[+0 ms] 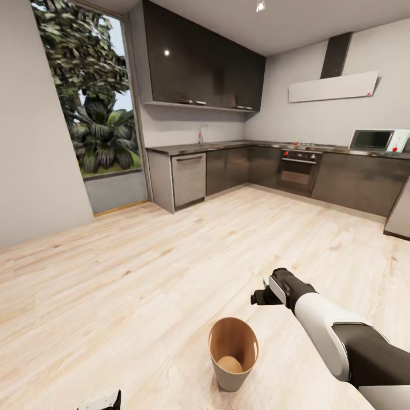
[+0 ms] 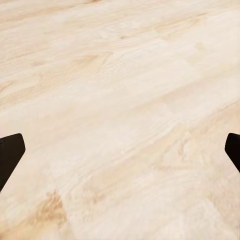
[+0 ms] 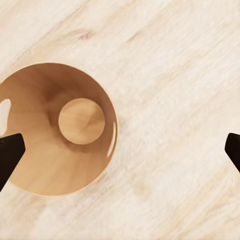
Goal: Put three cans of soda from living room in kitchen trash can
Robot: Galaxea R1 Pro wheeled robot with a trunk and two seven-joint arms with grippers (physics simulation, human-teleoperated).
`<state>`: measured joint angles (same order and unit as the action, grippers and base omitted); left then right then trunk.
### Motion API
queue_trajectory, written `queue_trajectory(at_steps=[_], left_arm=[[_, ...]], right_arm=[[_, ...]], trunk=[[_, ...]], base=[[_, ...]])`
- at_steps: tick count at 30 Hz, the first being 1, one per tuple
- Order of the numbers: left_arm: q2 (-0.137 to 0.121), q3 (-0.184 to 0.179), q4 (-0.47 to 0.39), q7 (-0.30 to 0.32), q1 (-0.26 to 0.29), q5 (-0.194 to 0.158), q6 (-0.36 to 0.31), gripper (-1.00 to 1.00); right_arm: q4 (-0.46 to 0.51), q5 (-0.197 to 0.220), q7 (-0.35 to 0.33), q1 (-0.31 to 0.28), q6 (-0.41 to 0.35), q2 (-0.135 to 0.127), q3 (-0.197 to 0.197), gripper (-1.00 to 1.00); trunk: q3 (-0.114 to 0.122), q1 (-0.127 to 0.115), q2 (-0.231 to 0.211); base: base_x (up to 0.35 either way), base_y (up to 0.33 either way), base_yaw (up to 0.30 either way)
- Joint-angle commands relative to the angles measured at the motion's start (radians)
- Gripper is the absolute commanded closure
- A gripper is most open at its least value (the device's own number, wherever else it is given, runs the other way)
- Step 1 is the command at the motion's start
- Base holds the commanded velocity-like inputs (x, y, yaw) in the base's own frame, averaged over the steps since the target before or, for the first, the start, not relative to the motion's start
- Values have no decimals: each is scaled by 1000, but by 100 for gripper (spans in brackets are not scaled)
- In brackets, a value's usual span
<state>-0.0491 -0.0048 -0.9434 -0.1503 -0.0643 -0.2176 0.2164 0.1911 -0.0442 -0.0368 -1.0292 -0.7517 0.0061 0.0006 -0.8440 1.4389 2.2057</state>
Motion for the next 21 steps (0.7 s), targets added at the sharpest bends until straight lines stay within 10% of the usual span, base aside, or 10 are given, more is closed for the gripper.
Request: queue_trajectory(at_steps=[1,21], left_arm=[[0,0,0,0,0,0,0,-100],[0,-1,0,0,0,1,0,-100]], right_arm=[[0,0,0,0,0,0,0,-100],[-1,-2,0,0,0,0,2,-100]], trunk=[[-3,4,7],[-66,81,147]], base=[[0,0,0],[0,0,0]])
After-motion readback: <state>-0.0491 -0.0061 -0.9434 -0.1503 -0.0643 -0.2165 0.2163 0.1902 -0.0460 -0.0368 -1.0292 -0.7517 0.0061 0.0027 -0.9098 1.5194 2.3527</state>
